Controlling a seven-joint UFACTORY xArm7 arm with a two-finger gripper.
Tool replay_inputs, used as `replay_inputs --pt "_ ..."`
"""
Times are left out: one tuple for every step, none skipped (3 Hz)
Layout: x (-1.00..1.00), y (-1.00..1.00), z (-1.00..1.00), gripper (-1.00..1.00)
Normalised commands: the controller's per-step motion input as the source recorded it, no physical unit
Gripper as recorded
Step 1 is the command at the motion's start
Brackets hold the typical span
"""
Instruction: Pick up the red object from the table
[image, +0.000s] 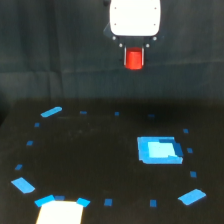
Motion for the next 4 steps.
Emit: replay_inputs --pt "0.72 -0.12 0.31 -1.0" --pt "0.34 0.46 1.0 -1.0" --pt "0.4 0.14 1.0 -0.75" --pt "0.23 0.08 1.0 -0.85"
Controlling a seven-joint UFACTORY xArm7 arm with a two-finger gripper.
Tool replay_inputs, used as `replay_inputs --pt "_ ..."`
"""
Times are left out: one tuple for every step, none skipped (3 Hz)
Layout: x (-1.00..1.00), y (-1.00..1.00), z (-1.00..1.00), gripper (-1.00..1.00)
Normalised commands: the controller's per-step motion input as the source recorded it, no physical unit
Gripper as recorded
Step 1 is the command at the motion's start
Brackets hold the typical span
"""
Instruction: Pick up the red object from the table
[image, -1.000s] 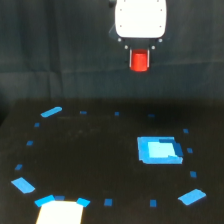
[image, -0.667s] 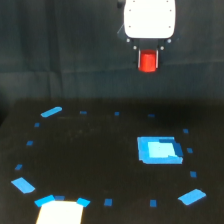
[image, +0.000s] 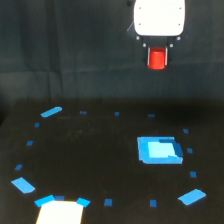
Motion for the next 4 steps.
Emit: replay_inputs --pt "0.17 -0.06 1.0 -0.71" --pt "-0.24 -0.37 1.0 -0.9" --pt "0.02 0.14 0.66 -1.0" --pt "0.17 0.04 1.0 -1.0"
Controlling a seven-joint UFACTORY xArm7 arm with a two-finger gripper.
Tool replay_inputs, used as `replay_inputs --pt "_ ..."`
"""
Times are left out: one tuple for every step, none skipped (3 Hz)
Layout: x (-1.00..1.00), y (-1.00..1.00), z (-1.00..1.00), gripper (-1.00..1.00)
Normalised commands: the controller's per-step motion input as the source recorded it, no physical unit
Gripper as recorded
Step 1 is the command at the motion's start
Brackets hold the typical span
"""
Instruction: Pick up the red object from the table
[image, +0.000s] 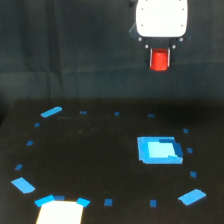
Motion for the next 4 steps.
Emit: replay_inputs --pt "-0.12 -0.59 1.0 -0.68" --pt "-0.07 -0.19 0.97 -1.0" --pt "-0.25 -0.18 0.97 -0.6" --pt "-0.08 -0.08 1.0 -0.58"
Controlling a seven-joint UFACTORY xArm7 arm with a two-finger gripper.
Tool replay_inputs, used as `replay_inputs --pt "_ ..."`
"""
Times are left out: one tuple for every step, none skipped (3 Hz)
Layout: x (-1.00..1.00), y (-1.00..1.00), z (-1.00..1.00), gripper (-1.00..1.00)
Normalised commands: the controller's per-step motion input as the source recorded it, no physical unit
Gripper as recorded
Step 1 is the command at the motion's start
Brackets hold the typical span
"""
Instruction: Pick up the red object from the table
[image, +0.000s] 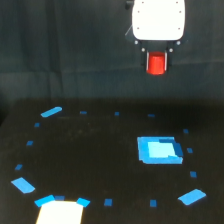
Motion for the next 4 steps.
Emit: replay_inputs --pt "-0.05 -0.1 1.0 -0.88" --pt "-0.04 0.26 0.9 -0.93" --pt "0.02 -0.12 0.94 -0.82" --pt "0.49 0.01 0.57 -1.0"
